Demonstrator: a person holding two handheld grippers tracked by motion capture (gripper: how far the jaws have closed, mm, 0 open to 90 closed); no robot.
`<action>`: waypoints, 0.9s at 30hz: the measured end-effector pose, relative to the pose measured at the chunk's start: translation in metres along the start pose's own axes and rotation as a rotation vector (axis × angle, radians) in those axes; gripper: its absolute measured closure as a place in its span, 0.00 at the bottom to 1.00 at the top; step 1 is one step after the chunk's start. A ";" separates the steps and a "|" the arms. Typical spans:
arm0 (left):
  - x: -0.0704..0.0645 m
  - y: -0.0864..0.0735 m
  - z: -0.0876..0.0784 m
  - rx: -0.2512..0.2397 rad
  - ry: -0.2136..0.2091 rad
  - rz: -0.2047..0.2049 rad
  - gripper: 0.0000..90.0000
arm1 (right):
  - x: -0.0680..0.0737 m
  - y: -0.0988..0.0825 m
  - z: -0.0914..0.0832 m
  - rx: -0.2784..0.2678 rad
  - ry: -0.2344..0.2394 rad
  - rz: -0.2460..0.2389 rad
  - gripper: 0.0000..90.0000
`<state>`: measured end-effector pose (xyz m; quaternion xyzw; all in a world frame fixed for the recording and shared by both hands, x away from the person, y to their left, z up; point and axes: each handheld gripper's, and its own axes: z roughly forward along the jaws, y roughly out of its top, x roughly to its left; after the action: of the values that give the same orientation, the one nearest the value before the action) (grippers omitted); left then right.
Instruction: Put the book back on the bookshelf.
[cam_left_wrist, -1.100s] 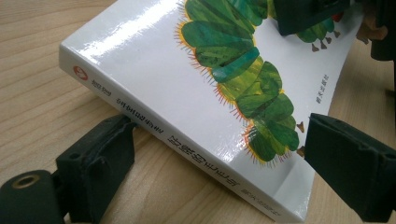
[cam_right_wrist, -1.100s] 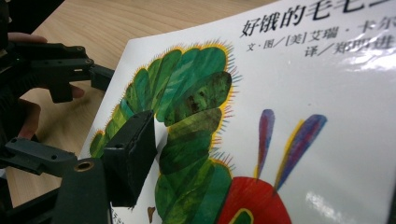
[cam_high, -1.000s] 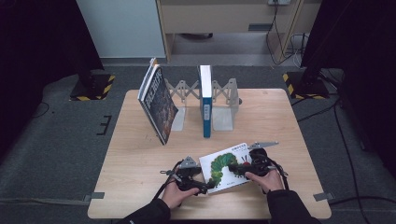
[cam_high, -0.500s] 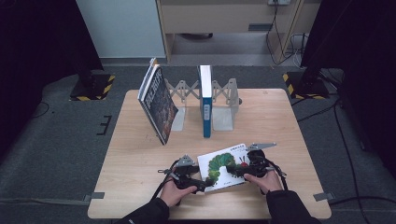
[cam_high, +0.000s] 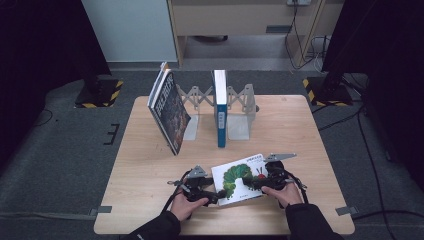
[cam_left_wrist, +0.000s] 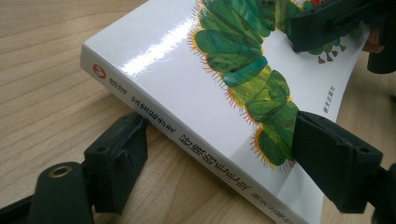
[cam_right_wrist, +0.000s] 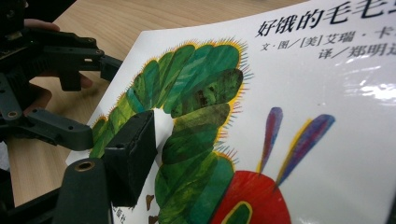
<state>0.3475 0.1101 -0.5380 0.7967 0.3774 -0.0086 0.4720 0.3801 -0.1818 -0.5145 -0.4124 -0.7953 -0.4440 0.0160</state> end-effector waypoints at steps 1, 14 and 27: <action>0.001 0.000 0.000 -0.001 -0.004 -0.002 0.20 | 0.000 0.000 0.000 0.000 0.000 0.000 0.34; 0.001 -0.001 0.002 -0.006 -0.075 -0.040 0.23 | -0.001 0.000 -0.002 -0.012 0.028 -0.025 0.33; -0.001 -0.001 0.003 -0.005 -0.083 -0.036 0.21 | 0.004 0.001 -0.001 -0.050 0.044 -0.067 0.33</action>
<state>0.3468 0.1070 -0.5404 0.7876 0.3718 -0.0494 0.4890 0.3778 -0.1799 -0.5118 -0.3760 -0.7967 -0.4731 0.0082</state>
